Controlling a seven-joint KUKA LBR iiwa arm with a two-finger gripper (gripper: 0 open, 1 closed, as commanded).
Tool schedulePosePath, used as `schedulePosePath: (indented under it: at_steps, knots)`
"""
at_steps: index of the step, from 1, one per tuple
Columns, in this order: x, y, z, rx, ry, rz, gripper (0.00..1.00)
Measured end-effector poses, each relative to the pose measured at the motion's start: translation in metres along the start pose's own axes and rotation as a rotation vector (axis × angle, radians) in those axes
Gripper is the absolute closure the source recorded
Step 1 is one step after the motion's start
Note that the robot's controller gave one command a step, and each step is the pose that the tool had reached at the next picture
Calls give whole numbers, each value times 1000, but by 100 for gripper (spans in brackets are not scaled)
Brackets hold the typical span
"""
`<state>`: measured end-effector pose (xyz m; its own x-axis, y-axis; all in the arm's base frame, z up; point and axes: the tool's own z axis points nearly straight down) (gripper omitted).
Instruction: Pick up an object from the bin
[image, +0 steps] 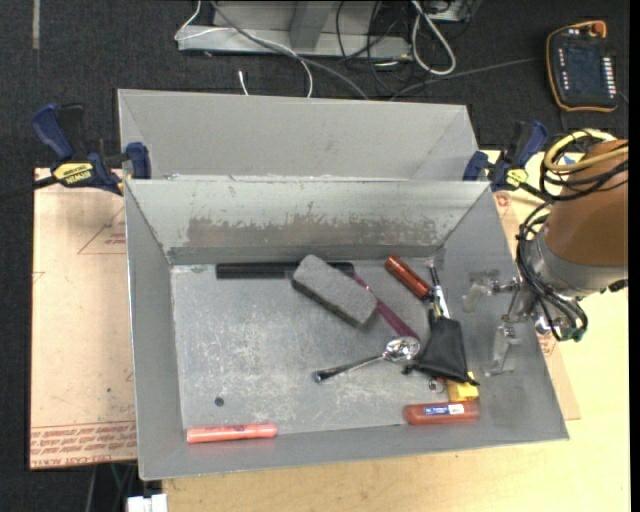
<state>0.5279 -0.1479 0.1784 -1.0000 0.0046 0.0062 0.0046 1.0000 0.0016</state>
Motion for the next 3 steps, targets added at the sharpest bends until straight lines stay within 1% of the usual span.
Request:
schedulePosePath:
  at_steps: [1, 2, 3]
  knots:
    - [-2, 1, -4, 1, -7, -5, 0]
    - [-2, 95, 111, -3, -2, 62, 0]
    - [7, 83, 65, 6, -22, 98, 0]
